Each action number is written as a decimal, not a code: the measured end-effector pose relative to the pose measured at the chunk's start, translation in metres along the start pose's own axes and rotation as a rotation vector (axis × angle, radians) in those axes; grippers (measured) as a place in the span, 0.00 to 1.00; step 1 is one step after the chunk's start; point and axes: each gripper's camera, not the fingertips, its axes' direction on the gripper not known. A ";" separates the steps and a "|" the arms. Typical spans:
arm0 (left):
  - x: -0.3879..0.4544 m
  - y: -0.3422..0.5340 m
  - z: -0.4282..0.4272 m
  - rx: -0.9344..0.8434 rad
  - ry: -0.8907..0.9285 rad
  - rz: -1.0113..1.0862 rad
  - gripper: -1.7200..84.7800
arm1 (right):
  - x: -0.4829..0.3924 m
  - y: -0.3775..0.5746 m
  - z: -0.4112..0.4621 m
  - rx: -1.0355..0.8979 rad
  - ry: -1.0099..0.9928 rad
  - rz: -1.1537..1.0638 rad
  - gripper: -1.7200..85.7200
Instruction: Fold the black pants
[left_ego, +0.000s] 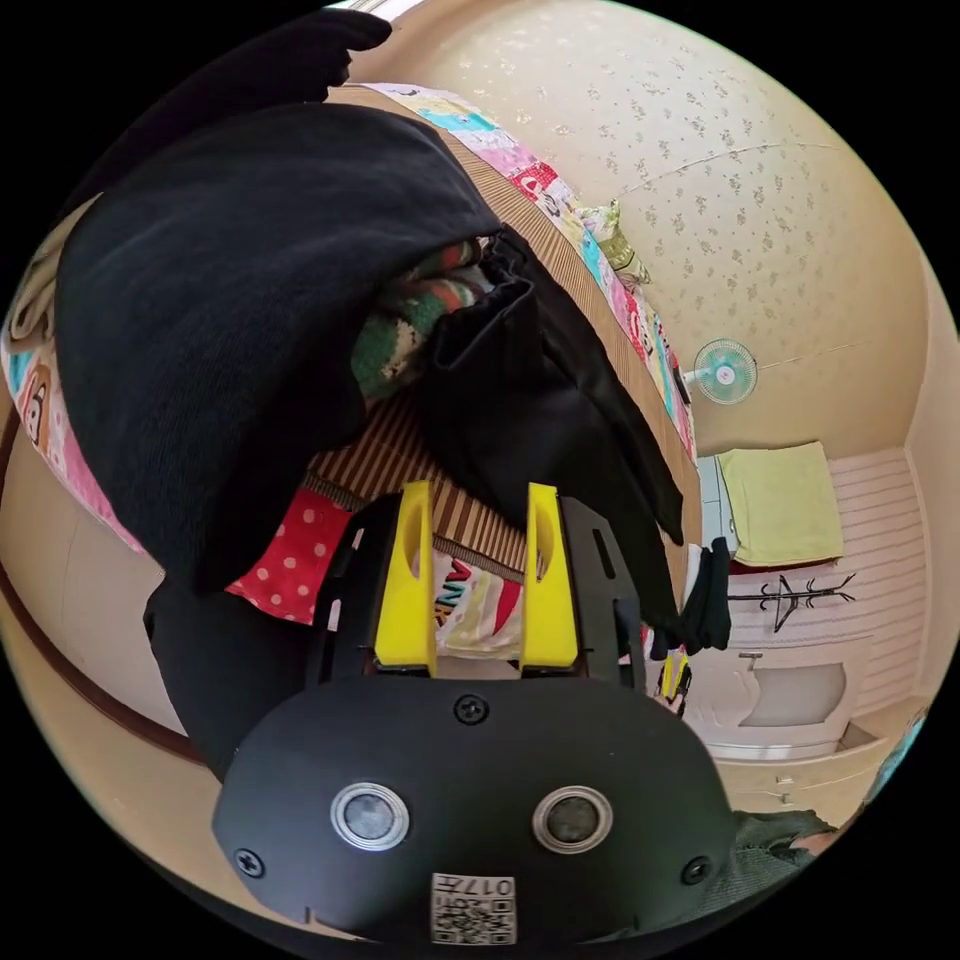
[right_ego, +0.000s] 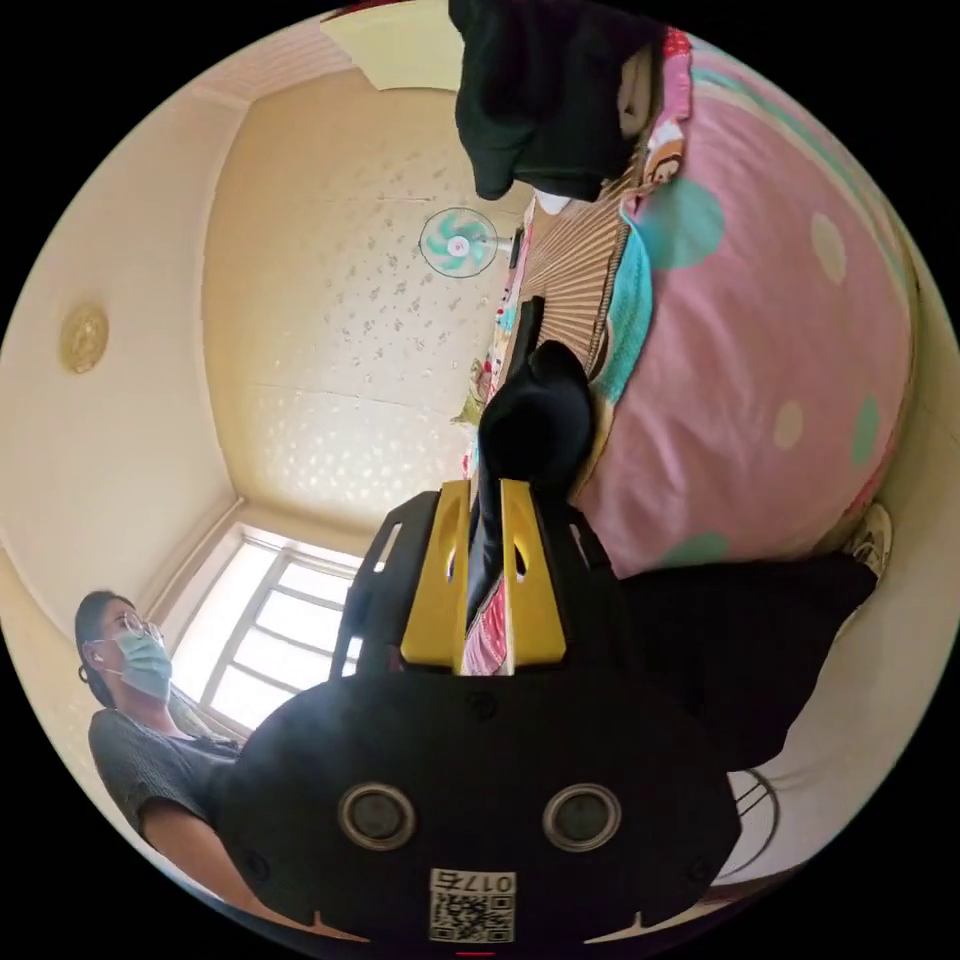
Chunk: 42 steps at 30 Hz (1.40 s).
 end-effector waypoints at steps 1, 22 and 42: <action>0.001 -0.002 0.001 -0.005 0.017 -0.002 0.18 | 0.001 -0.006 0.001 0.017 -0.049 0.022 0.19; 0.000 -0.016 -0.003 -0.019 0.068 -0.030 0.17 | -0.087 -0.142 0.069 -0.133 0.203 0.056 0.06; -0.016 -0.040 0.019 0.070 0.078 -0.169 0.18 | -0.060 -0.219 0.055 -0.185 -0.354 0.505 0.06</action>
